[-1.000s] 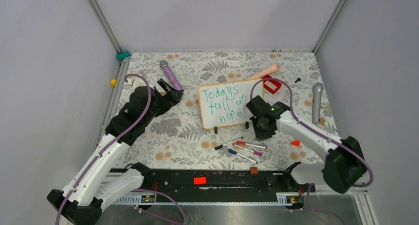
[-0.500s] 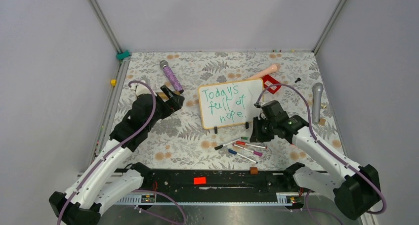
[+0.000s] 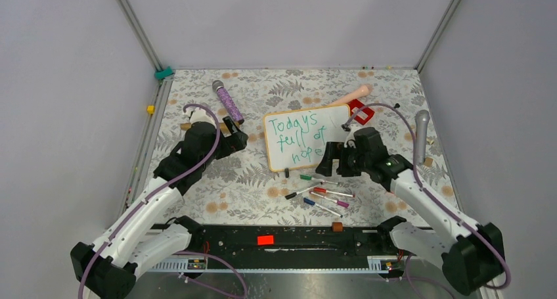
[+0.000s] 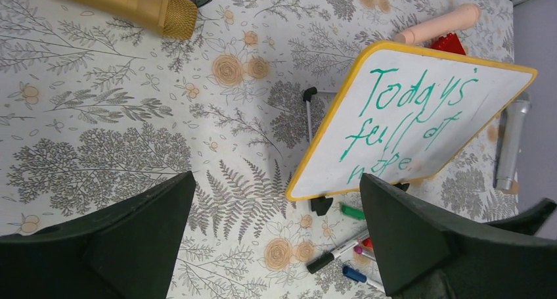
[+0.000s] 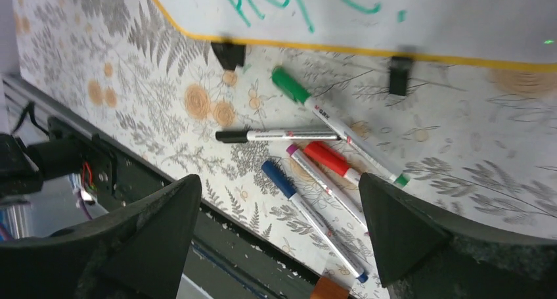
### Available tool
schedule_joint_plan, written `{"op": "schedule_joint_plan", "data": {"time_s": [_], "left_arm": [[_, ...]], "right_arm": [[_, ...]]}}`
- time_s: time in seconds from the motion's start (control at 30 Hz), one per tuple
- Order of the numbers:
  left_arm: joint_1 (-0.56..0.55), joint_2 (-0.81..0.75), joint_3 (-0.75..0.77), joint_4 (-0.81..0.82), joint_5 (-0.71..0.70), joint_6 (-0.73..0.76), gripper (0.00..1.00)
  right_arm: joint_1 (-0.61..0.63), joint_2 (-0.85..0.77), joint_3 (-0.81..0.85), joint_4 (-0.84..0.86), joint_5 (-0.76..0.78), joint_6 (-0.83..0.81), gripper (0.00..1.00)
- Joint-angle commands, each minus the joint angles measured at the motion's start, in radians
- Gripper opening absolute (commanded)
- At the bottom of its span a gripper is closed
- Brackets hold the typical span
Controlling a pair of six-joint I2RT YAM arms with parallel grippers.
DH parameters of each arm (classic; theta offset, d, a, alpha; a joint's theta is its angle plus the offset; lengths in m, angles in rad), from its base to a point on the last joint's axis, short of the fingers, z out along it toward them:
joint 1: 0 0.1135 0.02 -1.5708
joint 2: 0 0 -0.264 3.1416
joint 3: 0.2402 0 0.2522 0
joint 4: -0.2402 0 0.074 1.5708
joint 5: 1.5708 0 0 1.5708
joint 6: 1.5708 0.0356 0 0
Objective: Write a sentence on the whiteboard
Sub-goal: Put down the whiteboard marker at the center of the board, then reset both arms
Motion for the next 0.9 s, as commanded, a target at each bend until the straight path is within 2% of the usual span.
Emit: {"op": "schedule_joint_plan", "data": {"time_s": [0.0, 0.17, 0.23, 0.33, 0.4, 0.47, 0.5, 0.53, 0.6, 0.7, 0.87], "left_arm": [[0.004, -0.023, 0.006, 0.049, -0.078, 0.039, 0.99], [0.004, -0.028, -0.033, 0.11, -0.101, 0.12, 0.99], [0.004, -0.033, -0.049, 0.12, -0.159, 0.156, 0.99], [0.005, -0.045, -0.094, 0.175, -0.312, 0.239, 0.99], [0.004, -0.05, -0.146, 0.279, -0.36, 0.346, 0.99], [0.004, -0.041, -0.19, 0.383, -0.397, 0.43, 0.99], [0.004, -0.032, -0.209, 0.425, -0.41, 0.471, 0.99], [0.005, -0.021, -0.23, 0.46, -0.425, 0.507, 0.99], [0.01, 0.002, -0.279, 0.555, -0.444, 0.552, 0.99], [0.03, 0.043, -0.353, 0.695, -0.416, 0.631, 0.99], [0.121, 0.149, -0.435, 0.877, -0.407, 0.683, 0.99]], "right_arm": [[-0.087, -0.15, -0.003, -0.039, 0.099, 0.008, 0.98], [-0.126, -0.268, -0.002, -0.056, 0.4, -0.008, 0.95], [-0.128, -0.302, -0.044, 0.0, 0.516, -0.037, 0.95], [-0.128, -0.372, -0.153, 0.177, 0.638, -0.151, 0.93], [-0.13, -0.42, -0.244, 0.303, 0.792, -0.168, 0.9], [-0.13, -0.458, -0.362, 0.506, 0.908, -0.22, 0.85], [-0.131, -0.47, -0.41, 0.596, 0.925, -0.255, 0.95], [-0.137, -0.459, -0.427, 0.625, 0.933, -0.268, 0.99], [-0.14, -0.387, -0.417, 0.619, 0.951, -0.303, 0.99], [-0.152, -0.305, -0.479, 0.785, 0.982, -0.338, 0.98], [-0.199, -0.097, -0.52, 1.044, 0.841, -0.474, 0.99]]}}
